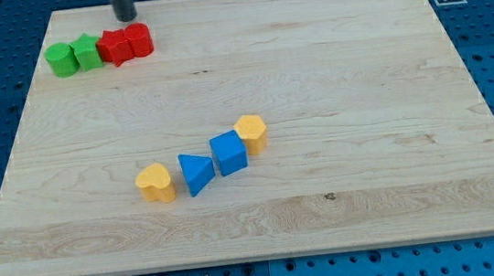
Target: Move your arm to the top of the red star
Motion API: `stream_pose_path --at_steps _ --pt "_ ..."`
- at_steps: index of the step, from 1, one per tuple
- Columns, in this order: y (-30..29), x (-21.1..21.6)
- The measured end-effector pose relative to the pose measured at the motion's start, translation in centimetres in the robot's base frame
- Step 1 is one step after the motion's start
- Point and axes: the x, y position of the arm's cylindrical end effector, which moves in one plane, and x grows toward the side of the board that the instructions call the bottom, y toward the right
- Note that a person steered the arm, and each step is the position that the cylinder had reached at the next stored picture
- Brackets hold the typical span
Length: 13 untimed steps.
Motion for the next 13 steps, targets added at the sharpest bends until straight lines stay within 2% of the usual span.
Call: stream_pose_path --at_steps 2,4,9,11,13 --pt "-4.6 1.5" --pt "-4.8 4.1" --pt "-4.8 5.1" --pt "-4.8 4.6" --pt "-4.7 0.5"
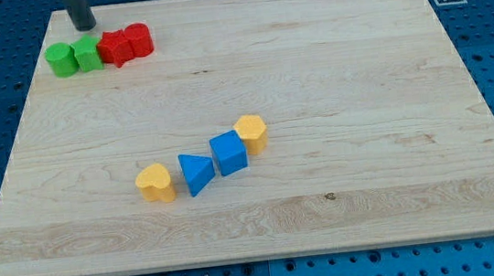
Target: Move your arm to the top of the red star
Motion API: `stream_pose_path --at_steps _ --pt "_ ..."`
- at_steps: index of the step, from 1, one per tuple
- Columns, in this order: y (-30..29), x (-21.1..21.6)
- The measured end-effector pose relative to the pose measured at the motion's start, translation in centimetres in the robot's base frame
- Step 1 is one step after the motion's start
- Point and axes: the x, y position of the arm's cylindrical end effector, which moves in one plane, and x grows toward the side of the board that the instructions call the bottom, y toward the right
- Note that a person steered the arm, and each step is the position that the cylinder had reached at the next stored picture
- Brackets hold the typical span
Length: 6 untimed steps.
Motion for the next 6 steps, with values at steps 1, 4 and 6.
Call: stream_pose_path --at_steps 1,4,6 --pt "0.7 -1.2" --pt "3.5 -1.5" --pt "3.7 -0.6"
